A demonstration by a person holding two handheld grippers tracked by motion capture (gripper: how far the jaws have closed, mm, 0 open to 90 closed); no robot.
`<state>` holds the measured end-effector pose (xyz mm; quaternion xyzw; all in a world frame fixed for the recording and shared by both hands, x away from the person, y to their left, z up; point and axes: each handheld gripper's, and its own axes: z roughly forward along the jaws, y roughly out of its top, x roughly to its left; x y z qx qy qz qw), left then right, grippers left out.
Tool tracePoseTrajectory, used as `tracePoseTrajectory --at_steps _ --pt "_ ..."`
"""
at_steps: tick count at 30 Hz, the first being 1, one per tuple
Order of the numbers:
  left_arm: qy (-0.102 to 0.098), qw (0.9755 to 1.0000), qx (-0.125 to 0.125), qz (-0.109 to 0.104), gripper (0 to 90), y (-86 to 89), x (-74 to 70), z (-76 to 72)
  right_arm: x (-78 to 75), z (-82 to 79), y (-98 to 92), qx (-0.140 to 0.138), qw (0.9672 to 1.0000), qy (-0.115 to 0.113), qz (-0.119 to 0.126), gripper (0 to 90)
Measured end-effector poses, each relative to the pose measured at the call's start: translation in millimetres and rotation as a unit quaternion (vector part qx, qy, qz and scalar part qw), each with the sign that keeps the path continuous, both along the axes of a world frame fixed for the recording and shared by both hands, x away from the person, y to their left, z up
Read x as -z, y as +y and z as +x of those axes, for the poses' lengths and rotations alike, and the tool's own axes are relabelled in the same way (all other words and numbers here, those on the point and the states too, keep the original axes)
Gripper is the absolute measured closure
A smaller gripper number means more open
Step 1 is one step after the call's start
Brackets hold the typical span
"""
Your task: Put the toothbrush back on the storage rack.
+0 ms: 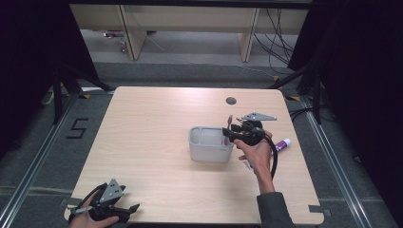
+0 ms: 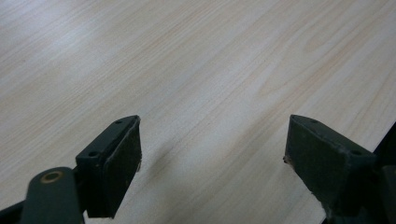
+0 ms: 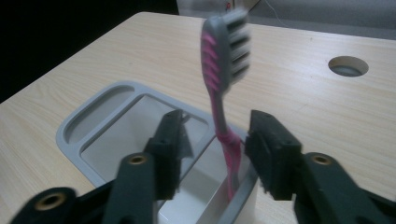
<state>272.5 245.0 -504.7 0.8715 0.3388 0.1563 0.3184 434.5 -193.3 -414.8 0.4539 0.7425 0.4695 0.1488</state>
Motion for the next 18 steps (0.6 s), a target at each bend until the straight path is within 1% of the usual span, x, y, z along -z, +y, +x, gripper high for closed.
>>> tracePoseTrajectory --at_steps 2,3,4,5,6,7,8,9,10,11,12,13,14,15,16,17,18 --pt "-0.002 1.0 -0.002 -0.002 17.9 -0.4 0.4 -0.3 -2.7 -2.3 -3.2 0.004 1.0 -0.009 -0.001 42.1" --pt "0.0 1.0 0.0 0.0 17.9 -0.2 0.2 0.0 -3.7 -3.9 -3.8 0.003 0.9999 -0.005 0.01 39.8" --pt "0.002 1.0 0.003 0.004 17.9 0.2 -0.3 0.2 -5.6 -5.5 -6.1 0.007 0.9999 -0.015 0.003 38.2" --pt "0.0 1.0 0.0 0.004 17.9 -0.2 0.0 -0.1 -6.2 -6.4 -7.0 0.006 0.9998 -0.017 0.005 37.0" --pt "0.001 1.0 0.002 0.003 17.9 -0.1 -0.2 -0.1 -7.2 -8.1 -8.5 0.007 0.9997 -0.02 0.007 36.0" --pt "-0.002 1.0 0.001 0.002 17.9 -0.4 0.1 -0.4 -9.4 -11.2 -11.0 0.01 0.9997 -0.021 0.005 35.1" --pt "-0.002 1.0 0.001 0.002 17.9 -0.4 0.1 -0.3 -9.6 -12.7 -11.3 0.013 0.9996 -0.021 0.014 34.5" --pt "0.0 1.0 0.002 0.002 17.9 -0.3 0.1 -0.1 -11.5 -14.3 -13.9 0.012 0.9996 -0.027 0.005 33.5" --pt "0.001 1.0 0.002 0.004 17.9 -0.1 -0.2 -0.1 -12.7 -17.9 -12.9 0.019 0.9995 -0.013 0.022 33.3" --pt "0.0 1.0 0.002 0.003 17.9 -0.2 0.0 -0.1 -12.3 -17.2 -16.2 0.013 0.9993 -0.032 0.015 33.0" --pt "0.0 1.0 0.002 0.003 17.9 -0.2 0.1 -0.1 -13.1 -18.4 -17.5 0.014 0.9991 -0.039 0.009 32.8" --pt "0.0 1.0 0.002 0.003 17.9 -0.3 0.1 -0.1 -13.7 -20.1 -18.8 0.008 0.9991 -0.038 0.015 32.3" --pt "0.0 1.0 0.003 0.003 17.9 -0.3 0.2 -0.1 -14.8 -22.8 -19.5 0.012 0.9992 -0.035 0.018 31.5" --pt "0.0 1.0 0.002 0.003 17.9 -0.3 0.2 -0.1 -15.9 -24.1 -21.8 0.005 0.9991 -0.039 0.015 30.6" --pt "0.0 1.0 0.002 0.003 17.9 -0.1 0.3 -0.1 -17.0 -26.5 -22.4 0.005 0.9993 -0.032 0.02 30.4" --pt "0.0 1.0 0.002 0.003 17.9 -0.1 0.4 0.0 -18.9 -29.7 -24.6 0.005 0.9991 -0.037 0.022 30.4" --pt "0.0 1.0 0.0 0.002 17.9 -0.2 0.6 0.1 -20.9 -33.3 -25.3 0.009 0.999 -0.035 0.028 30.4"
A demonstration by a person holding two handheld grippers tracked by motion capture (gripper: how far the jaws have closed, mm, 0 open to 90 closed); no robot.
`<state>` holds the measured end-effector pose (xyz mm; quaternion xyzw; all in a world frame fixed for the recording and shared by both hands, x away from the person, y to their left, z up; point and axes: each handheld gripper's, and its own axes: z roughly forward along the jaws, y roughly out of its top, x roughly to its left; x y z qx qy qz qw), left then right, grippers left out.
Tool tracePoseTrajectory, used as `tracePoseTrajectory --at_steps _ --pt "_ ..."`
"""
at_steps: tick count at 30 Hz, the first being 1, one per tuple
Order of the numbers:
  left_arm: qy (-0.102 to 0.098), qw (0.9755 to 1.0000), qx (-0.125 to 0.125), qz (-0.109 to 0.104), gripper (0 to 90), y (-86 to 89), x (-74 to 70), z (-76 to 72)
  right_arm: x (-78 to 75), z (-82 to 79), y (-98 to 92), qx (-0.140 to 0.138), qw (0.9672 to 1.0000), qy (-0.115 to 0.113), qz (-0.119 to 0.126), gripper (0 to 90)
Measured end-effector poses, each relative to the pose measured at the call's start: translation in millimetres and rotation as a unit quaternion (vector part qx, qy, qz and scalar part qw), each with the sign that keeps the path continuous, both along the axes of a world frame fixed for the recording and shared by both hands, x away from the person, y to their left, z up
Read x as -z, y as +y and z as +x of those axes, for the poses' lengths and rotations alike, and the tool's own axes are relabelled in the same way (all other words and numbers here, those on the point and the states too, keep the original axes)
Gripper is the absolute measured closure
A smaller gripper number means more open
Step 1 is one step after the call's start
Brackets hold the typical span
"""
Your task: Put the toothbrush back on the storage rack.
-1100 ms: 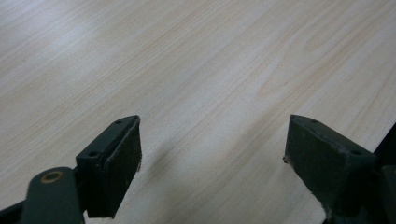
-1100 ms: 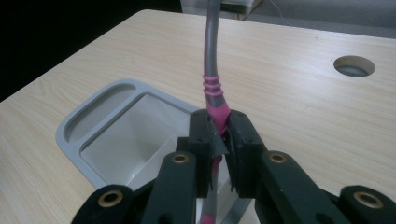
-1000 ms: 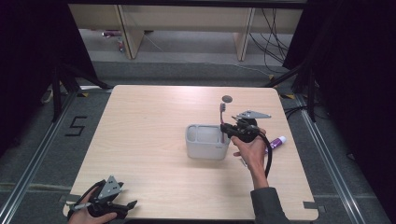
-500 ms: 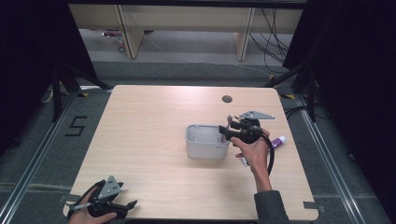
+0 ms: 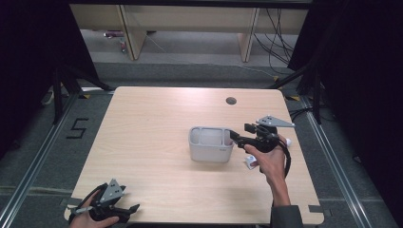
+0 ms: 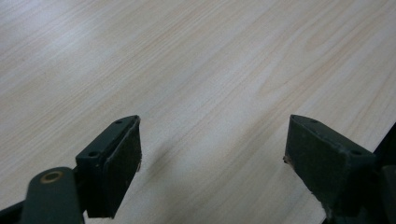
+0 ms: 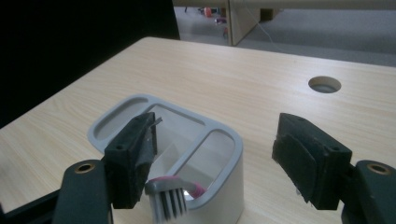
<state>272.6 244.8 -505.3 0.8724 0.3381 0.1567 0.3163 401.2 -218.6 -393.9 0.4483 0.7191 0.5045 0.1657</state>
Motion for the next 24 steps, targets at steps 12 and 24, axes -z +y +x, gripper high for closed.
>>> tracePoseTrajectory --at_steps 12,24 --pt "-0.002 0.9999 -0.009 -0.006 17.9 -1.4 2.0 -0.3 -2.0 -24.9 -31.1 0.002 0.9999 -0.01 -0.014 29.9" --pt "-0.003 1.0 0.003 -0.004 17.9 0.1 -1.9 -0.4 30.0 -27.4 -58.2 0.025 0.9979 0.033 -0.05 30.6"
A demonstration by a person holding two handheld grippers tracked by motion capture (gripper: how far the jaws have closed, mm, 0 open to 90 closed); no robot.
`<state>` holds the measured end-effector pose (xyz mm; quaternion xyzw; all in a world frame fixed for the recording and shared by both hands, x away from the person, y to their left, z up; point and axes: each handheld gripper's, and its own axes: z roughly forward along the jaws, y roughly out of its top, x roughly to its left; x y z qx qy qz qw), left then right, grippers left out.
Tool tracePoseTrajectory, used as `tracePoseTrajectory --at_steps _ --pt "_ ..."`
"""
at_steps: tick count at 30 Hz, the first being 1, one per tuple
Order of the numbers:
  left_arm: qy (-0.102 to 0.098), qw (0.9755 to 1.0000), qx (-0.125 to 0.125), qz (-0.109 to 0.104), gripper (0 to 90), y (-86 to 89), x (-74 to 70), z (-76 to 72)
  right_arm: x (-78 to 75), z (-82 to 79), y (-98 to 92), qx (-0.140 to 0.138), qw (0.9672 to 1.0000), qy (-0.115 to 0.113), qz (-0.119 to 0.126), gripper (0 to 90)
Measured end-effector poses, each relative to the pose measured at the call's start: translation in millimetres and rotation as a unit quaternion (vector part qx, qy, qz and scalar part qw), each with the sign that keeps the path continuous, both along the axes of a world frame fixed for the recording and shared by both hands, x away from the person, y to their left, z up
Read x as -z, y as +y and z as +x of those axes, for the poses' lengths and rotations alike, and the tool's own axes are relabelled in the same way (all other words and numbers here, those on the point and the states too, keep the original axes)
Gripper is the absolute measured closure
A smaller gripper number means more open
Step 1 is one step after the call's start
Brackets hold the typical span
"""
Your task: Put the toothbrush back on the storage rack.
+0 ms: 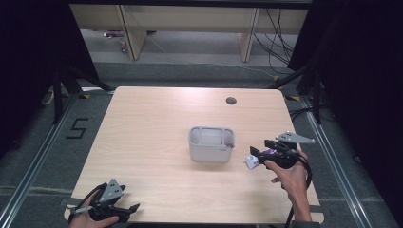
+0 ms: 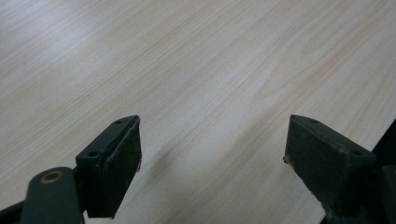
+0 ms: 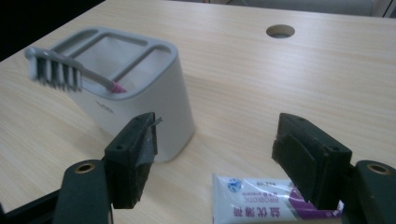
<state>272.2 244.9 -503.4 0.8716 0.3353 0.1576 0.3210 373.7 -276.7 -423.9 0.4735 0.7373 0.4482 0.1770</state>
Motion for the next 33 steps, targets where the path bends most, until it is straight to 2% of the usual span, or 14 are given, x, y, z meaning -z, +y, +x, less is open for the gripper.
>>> tracePoseTrajectory --at_steps 5,6,7,8,10,11,14,15,16,18,21,29,31,33 --pt "0.002 1.0 0.001 0.0 17.9 -1.3 0.2 -0.9 2.1 -0.6 -13.1 0.013 0.9999 0.003 0.001 30.9" --pt "-0.001 0.9998 0.01 0.015 17.9 0.2 -1.2 0.0 1.7 0.0 -15.9 0.009 0.9999 -0.001 -0.004 31.0" --pt "-0.003 1.0 0.003 0.007 17.9 -0.8 -0.7 -0.4 2.3 -0.9 -16.2 0.016 0.9998 0.01 0.007 31.4" --pt "-0.002 0.9999 -0.008 -0.007 17.9 -2.3 0.5 -1.1 3.7 0.8 -19.5 0.009 1.0 0.002 0.003 31.5" --pt "-0.004 1.0 -0.005 -0.004 17.9 -1.7 -0.3 -0.4 4.6 -0.7 -21.7 0.024 0.9997 0.008 0.007 31.5" --pt "-0.004 1.0 -0.005 -0.004 17.9 -2.1 -0.4 -0.2 4.6 0.4 -26.0 0.019 0.9997 0.002 -0.013 31.6" --pt "0.0 1.0 0.003 0.0 17.9 -2.9 -1.5 -0.4 6.2 -2.1 -30.3 0.028 0.9995 0.011 0.005 32.4" --pt "0.0 1.0 0.004 -0.002 17.9 -3.3 -1.2 -0.4 7.1 -0.7 -35.6 0.024 0.9996 -0.003 -0.012 33.4" --pt "-0.001 1.0 0.005 0.004 17.9 -2.7 -1.0 0.2 7.1 -1.2 -37.3 0.029 0.9995 0.003 -0.01 33.7" --pt "-0.001 0.9999 -0.005 -0.009 17.9 -3.5 0.3 0.1 9.1 -1.1 -43.0 0.038 0.9993 0.003 -0.005 34.3" --pt "0.002 0.9999 0.007 0.007 17.9 -1.6 -2.2 1.0 10.3 -0.6 -52.6 0.043 0.9991 0.003 -0.001 37.8" --pt "0.0 1.0 -0.001 -0.01 17.9 -5.3 -0.1 1.6 11.3 -2.0 -61.9 0.041 0.999 -0.011 -0.015 51.5" --pt "0.001 0.9999 0.011 0.01 17.9 -3.0 -2.7 2.3 13.1 -1.0 -60.1 0.045 0.9988 -0.006 -0.015 55.1" --pt "-0.001 0.9999 -0.001 -0.012 17.9 -6.2 0.0 1.6 13.9 -0.4 -61.6 0.04 0.9989 -0.012 -0.022 57.4"
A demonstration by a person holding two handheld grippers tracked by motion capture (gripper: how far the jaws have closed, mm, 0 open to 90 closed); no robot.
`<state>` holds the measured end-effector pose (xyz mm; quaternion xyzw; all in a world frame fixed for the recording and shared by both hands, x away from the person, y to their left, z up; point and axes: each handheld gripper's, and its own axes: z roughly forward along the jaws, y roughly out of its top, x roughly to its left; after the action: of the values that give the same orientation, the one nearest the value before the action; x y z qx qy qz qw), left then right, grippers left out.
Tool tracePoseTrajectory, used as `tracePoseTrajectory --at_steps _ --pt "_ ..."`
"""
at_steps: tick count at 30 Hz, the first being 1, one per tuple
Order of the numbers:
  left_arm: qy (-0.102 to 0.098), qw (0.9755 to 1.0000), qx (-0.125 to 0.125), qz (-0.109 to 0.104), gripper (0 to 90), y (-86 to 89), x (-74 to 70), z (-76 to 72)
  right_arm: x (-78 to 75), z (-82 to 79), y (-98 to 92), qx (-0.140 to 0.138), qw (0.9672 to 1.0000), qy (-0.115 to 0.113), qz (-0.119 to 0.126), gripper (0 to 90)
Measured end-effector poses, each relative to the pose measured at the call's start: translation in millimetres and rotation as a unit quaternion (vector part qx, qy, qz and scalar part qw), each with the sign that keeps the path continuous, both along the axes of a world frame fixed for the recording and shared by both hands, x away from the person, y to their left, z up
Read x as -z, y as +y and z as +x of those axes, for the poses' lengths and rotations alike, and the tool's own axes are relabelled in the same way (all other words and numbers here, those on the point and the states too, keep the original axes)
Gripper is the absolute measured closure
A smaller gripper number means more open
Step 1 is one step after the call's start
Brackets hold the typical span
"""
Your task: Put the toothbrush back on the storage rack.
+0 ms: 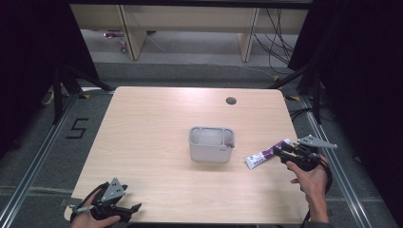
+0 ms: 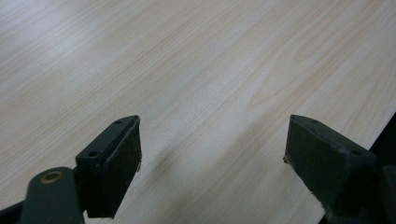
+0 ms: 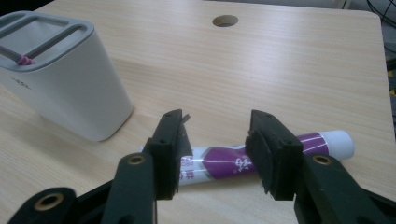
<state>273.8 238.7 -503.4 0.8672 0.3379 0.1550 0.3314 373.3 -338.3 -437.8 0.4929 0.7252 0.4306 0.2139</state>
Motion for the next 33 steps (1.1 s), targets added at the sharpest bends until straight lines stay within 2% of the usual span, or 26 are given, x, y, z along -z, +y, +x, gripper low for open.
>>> tracePoseTrajectory --at_steps 1,3,4,5,7,9,10,11,13,14,17,18,19,20,22,24,25,26,27,28,31,33 --pt "0.003 0.9999 0.01 0.011 17.9 1.2 -1.2 0.3 0.8 0.4 0.2 0.0 1.0 0.003 -0.002 59.9" --pt "0.007 1.0 0.005 0.006 17.9 0.0 -0.6 -0.2 2.9 1.3 -1.0 0.0 1.0 0.0 -0.005 62.5" --pt "0.002 0.9999 0.008 0.008 17.9 0.2 -0.9 0.2 3.7 1.5 -0.8 -0.003 0.9999 0.014 0.003 63.0" --pt "0.004 1.0 0.002 0.001 17.9 -0.4 -0.2 -0.4 4.7 2.0 -0.8 0.0 0.9999 0.014 0.001 63.6" --pt "0.0 1.0 0.002 0.003 17.9 0.3 -0.2 0.1 5.2 2.2 -2.1 0.0 0.9999 0.006 -0.01 64.7" --pt "0.0 1.0 0.002 0.004 17.8 0.5 -0.5 0.1 6.0 2.4 -1.4 0.005 0.9999 0.012 -0.011 65.2" --pt "-0.001 1.0 0.003 0.004 17.9 0.3 -0.7 0.1 6.2 2.5 -1.5 0.002 0.9999 0.012 -0.011 65.3" --pt "-0.001 1.0 0.004 0.004 17.9 0.1 -0.9 0.1 7.7 3.2 -0.5 -0.001 0.9999 0.013 0.0 65.6" --pt "0.001 1.0 0.003 0.002 17.9 -0.4 -0.5 0.1 7.7 3.7 -2.3 0.003 0.9998 0.009 -0.019 66.1" --pt "0.004 0.9999 0.009 0.009 17.9 0.5 -1.2 0.4 8.7 4.2 -2.6 0.001 0.9998 0.007 -0.017 66.3" --pt "0.004 1.0 0.001 0.0 17.9 -0.7 -0.2 -0.4 10.8 4.2 -1.7 0.009 0.9997 0.022 0.0 67.0" --pt "0.001 0.9999 0.007 0.009 17.9 0.5 -1.1 0.5 11.2 6.4 -5.8 0.007 0.9996 0.014 -0.022 67.0" --pt "0.001 1.0 0.003 0.0 17.9 -0.4 -0.4 0.0 11.8 6.9 -6.6 0.005 0.9997 0.017 -0.018 67.9" --pt "0.003 1.0 0.007 0.007 17.9 0.5 -1.0 0.3 12.9 8.0 -7.4 0.008 0.9996 0.018 -0.022 68.6" --pt "0.004 0.9999 0.008 0.009 17.9 0.6 -1.0 0.4 15.2 9.9 -7.9 0.005 0.9997 0.02 -0.008 69.5" --pt "0.004 0.9999 0.008 0.009 17.8 0.5 -1.2 0.4 15.9 12.5 -10.7 0.002 0.9994 0.024 -0.025 69.5" --pt "0.004 0.9999 0.008 0.008 17.9 0.4 -1.2 0.4 17.1 13.2 -10.1 0.003 0.9997 0.019 -0.018 69.5" --pt "0.005 0.9999 0.008 0.009 17.9 0.4 -1.1 0.5 17.0 13.5 -10.1 0.001 0.9996 0.027 -0.01 69.5" --pt "0.005 0.9999 0.008 0.009 17.9 0.4 -1.0 0.5 17.7 15.1 -10.5 0.015 0.9993 0.027 -0.023 69.5" --pt "0.005 0.9999 0.008 0.009 17.8 0.4 -0.9 0.6 18.4 15.3 -10.9 0.012 0.9995 0.022 -0.02 69.5" --pt "0.005 0.9999 0.008 0.009 17.9 0.3 -1.0 0.7 18.0 15.9 -9.4 0.017 0.9993 0.033 -0.007 69.5" --pt "0.005 1.0 0.005 0.007 17.9 -0.4 -0.4 0.7 18.5 19.1 -12.0 0.011 0.9995 0.022 -0.021 69.4"
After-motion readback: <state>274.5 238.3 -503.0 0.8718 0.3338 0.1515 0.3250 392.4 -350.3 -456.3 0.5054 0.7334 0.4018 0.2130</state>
